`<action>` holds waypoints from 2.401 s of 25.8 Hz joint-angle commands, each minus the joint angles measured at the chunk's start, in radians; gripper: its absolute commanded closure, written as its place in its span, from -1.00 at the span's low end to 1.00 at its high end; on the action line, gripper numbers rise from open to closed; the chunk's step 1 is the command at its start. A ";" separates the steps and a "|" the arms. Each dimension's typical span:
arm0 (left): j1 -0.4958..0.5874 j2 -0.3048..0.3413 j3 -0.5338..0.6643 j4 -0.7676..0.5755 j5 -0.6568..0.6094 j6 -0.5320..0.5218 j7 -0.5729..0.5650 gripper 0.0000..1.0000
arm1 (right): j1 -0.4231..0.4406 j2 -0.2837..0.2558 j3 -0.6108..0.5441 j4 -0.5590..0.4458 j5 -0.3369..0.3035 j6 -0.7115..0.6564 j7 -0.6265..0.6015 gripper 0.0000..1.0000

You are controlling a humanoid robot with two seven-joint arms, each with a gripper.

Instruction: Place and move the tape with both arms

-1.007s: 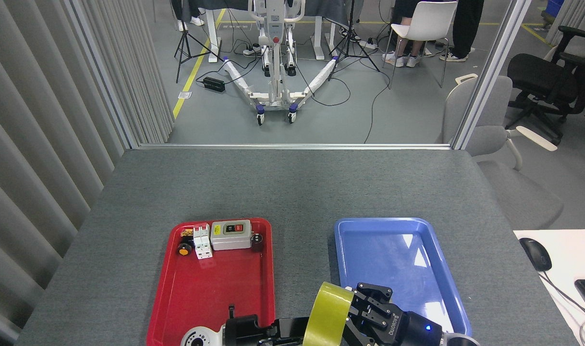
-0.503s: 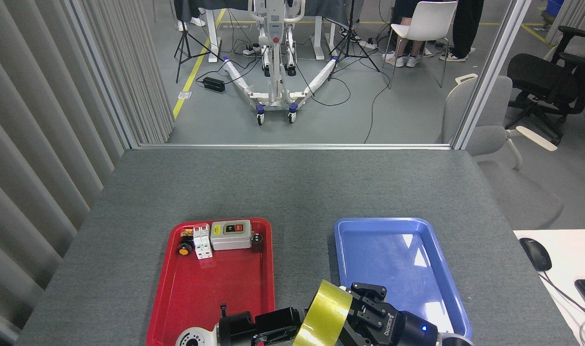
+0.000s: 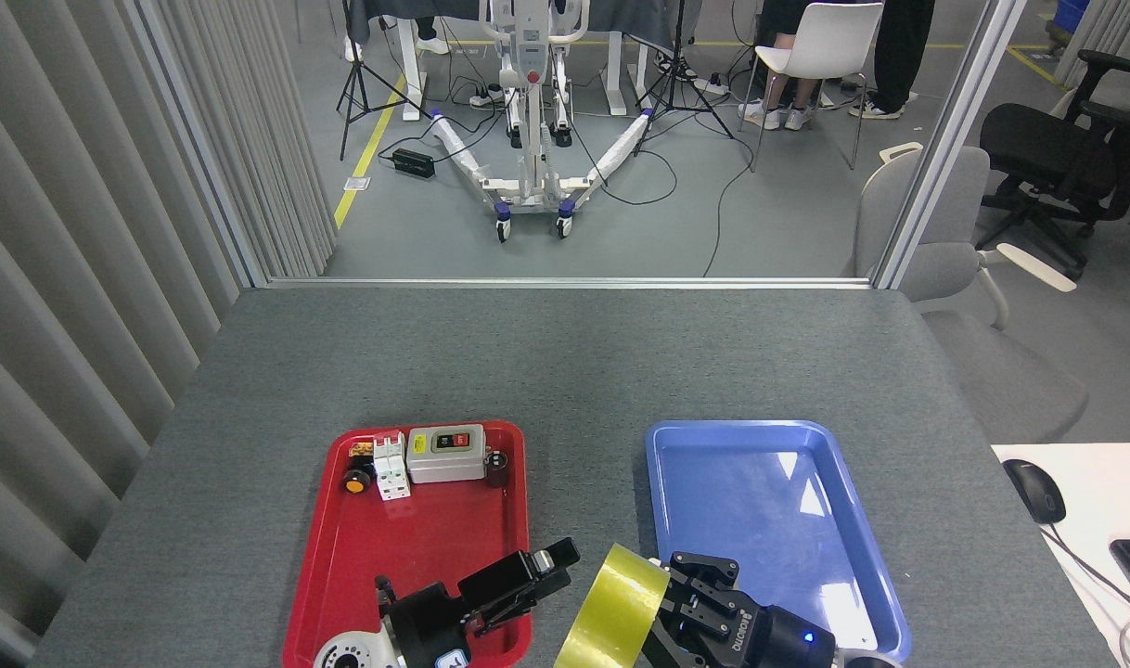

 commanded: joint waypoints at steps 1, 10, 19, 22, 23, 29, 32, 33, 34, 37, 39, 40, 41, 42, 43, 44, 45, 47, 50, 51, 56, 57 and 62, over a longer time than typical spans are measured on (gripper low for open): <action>0.008 0.002 0.018 -0.016 -0.043 -0.038 0.132 -1.00 | 0.037 0.003 -0.051 0.000 -0.002 0.001 -0.002 0.47; 0.045 0.003 0.056 -0.063 -0.506 -0.224 0.632 -1.00 | 0.078 0.127 -0.263 0.001 -0.012 0.001 0.008 0.50; 0.091 0.008 -0.110 -0.125 -1.474 0.285 0.933 -1.00 | 0.051 0.070 -0.309 0.004 0.002 0.217 0.007 0.50; 0.077 0.005 -0.156 -0.113 -1.545 0.449 1.005 -1.00 | -0.003 0.027 -0.300 0.040 0.012 0.394 0.010 0.50; 0.077 0.003 -0.156 -0.112 -1.548 0.459 1.005 -1.00 | -0.021 0.012 -0.297 0.066 0.020 0.438 0.013 0.50; 0.083 0.000 -0.137 -0.112 -1.539 0.471 1.006 -1.00 | -0.136 -0.135 -0.160 0.270 0.041 0.688 0.013 0.51; 0.084 0.000 -0.107 -0.110 -1.527 0.471 1.006 -1.00 | -0.193 -0.192 -0.082 0.359 0.034 0.791 0.019 0.51; 0.084 0.006 -0.097 -0.109 -1.510 0.469 1.012 -1.00 | -0.212 -0.200 -0.059 0.379 0.032 0.813 0.047 0.52; 0.084 0.011 -0.093 -0.104 -1.491 0.468 1.015 -1.00 | -0.228 -0.204 -0.041 0.389 0.034 0.833 0.090 0.52; 0.069 0.026 -0.087 -0.056 -1.410 0.454 1.020 -1.00 | -0.288 -0.226 0.015 0.417 0.034 0.911 0.229 0.51; 0.058 0.072 -0.079 -0.050 -1.347 0.452 1.028 -1.00 | -0.334 -0.235 0.070 0.435 0.031 0.974 0.263 0.50; 0.060 0.103 -0.077 -0.052 -1.335 0.452 1.045 -1.00 | -0.362 -0.238 0.102 0.452 0.029 1.006 0.271 0.50; 0.061 0.127 -0.076 -0.053 -1.333 0.452 1.074 -1.00 | -0.388 -0.240 0.136 0.474 0.028 1.035 0.283 0.50; 0.065 0.144 -0.074 -0.055 -1.332 0.452 1.106 -1.00 | -0.416 -0.238 0.173 0.498 0.025 1.061 0.298 0.49; 0.066 0.161 -0.074 -0.055 -1.330 0.452 1.131 -1.00 | -0.440 -0.238 0.205 0.521 0.011 1.081 0.311 0.48; 0.066 0.172 -0.071 -0.055 -1.329 0.452 1.135 -1.00 | -0.468 -0.238 0.229 0.543 -0.015 1.098 0.315 0.48; 0.068 0.176 -0.068 -0.059 -1.329 0.452 1.135 -1.00 | -0.491 -0.238 0.252 0.564 -0.052 1.115 0.317 0.48; 0.072 0.176 -0.061 -0.075 -1.327 0.439 1.134 -1.00 | -0.534 -0.240 0.294 0.613 -0.109 1.141 0.315 0.49; 0.091 0.175 -0.057 -0.096 -1.306 0.363 1.132 -1.00 | -0.594 -0.234 0.352 0.695 -0.126 1.155 0.315 0.47; 0.098 0.175 -0.057 -0.098 -1.304 0.348 1.134 -1.00 | -0.607 -0.231 0.360 0.710 -0.126 1.155 0.314 0.46; 0.098 0.175 -0.059 -0.093 -1.304 0.345 1.137 -1.00 | -0.617 -0.226 0.360 0.718 -0.124 1.153 0.312 0.34; 0.098 0.175 -0.059 -0.093 -1.304 0.345 1.137 -1.00 | -0.617 -0.224 0.360 0.718 -0.124 1.153 0.311 0.32; 0.098 0.176 -0.059 -0.093 -1.307 0.347 1.143 -1.00 | -0.607 -0.221 0.358 0.718 -0.120 1.150 0.306 0.25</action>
